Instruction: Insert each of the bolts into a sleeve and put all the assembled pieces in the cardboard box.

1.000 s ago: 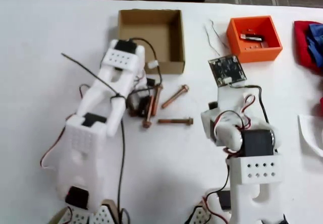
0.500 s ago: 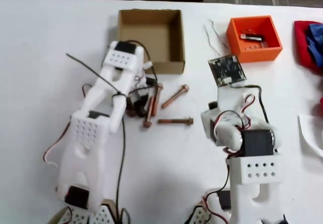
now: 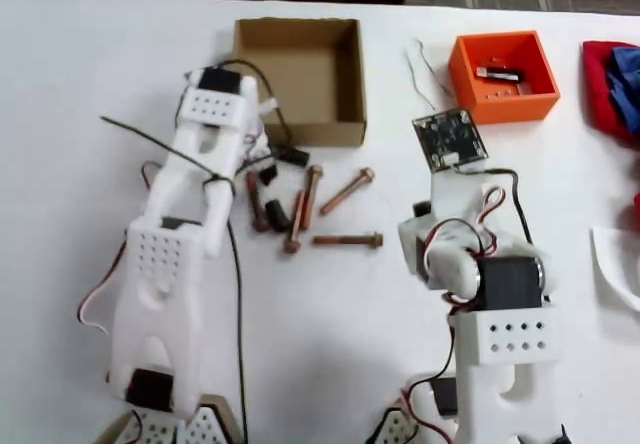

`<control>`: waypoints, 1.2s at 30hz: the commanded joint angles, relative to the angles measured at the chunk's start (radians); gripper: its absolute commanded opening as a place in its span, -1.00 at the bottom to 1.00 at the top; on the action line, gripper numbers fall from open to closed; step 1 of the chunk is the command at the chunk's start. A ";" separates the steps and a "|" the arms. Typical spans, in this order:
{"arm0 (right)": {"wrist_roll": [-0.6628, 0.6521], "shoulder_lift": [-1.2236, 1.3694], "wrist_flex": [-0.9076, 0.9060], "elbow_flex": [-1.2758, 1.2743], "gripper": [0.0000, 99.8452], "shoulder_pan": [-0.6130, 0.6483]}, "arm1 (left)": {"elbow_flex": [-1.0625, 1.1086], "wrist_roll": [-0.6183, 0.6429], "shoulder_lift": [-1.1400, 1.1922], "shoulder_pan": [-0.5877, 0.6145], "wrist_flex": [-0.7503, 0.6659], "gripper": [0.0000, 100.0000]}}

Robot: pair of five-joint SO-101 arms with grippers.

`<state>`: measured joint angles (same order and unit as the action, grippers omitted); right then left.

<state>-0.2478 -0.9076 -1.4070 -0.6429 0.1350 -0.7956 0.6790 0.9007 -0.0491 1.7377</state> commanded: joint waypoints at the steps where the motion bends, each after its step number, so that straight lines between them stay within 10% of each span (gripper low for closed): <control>1: -0.006 -0.025 0.005 0.008 -0.95 0.002 | -0.039 -0.009 0.014 -0.002 0.020 -0.56; 16: -0.006 -0.027 0.005 0.008 -0.95 -0.002 | -0.038 -0.199 0.081 -0.121 0.044 -0.95; 36: -0.006 -0.030 0.005 0.006 -0.95 0.002 | 0.248 -1.468 -0.523 0.176 0.046 -0.95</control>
<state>-0.2478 -0.9076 -1.4070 -0.6429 0.1350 -0.6667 -0.5685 0.5738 0.0476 1.7653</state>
